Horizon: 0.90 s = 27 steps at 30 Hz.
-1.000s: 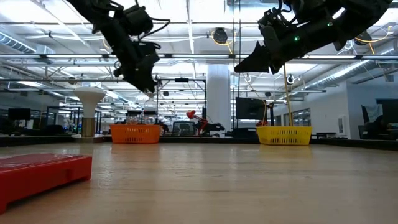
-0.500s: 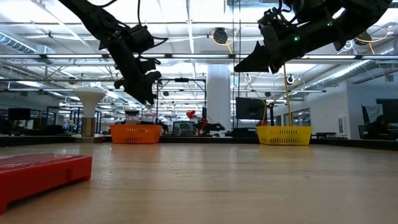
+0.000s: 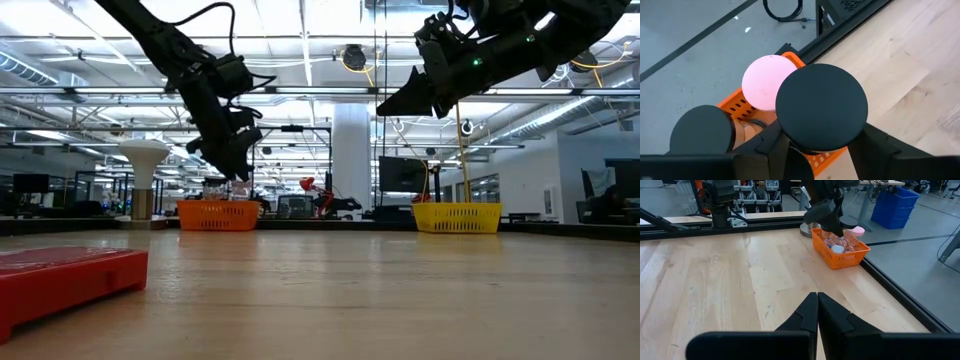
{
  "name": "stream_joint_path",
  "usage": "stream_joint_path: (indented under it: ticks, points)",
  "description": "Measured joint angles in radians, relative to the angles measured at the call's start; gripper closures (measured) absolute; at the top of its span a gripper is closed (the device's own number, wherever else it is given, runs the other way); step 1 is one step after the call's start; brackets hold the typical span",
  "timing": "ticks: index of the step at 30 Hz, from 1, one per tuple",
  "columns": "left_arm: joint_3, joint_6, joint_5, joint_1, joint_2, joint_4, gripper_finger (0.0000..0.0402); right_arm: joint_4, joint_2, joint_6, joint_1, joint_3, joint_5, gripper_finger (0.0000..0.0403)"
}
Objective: Pick & Place Office items
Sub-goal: Put the black hourglass into the orange basket, then put the red timer into the yellow basket
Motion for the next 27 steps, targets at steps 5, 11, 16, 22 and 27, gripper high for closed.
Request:
stream_joint_path:
  ticks: [5, 11, 16, 22, 27]
  points:
    - [0.0, 0.007, 0.0, -0.013, 0.001, -0.001, 0.0192, 0.0, 0.0, 0.0, 0.0, 0.0, 0.0, 0.0403]
    - [0.0, 0.02, 0.0, -0.024, -0.002, -0.002, 0.0146, -0.003, 0.0, 0.001, 0.0, 0.0, -0.001, 0.0403]
    - [0.0, 0.042, -0.005, -0.025, -0.077, -0.04, 0.0122, -0.005, 0.0, 0.001, 0.0, 0.0, -0.004, 0.0403]
    - [0.0, 0.082, 0.036, -0.09, -0.26, -0.204, 0.0145, -0.007, 0.0, 0.001, 0.001, 0.0, -0.004, 0.0403]
    - [-0.009, 0.133, 0.065, -0.313, -0.379, -0.388, 0.0216, -0.008, 0.0, 0.0, 0.009, 0.0, -0.004, 0.0403]
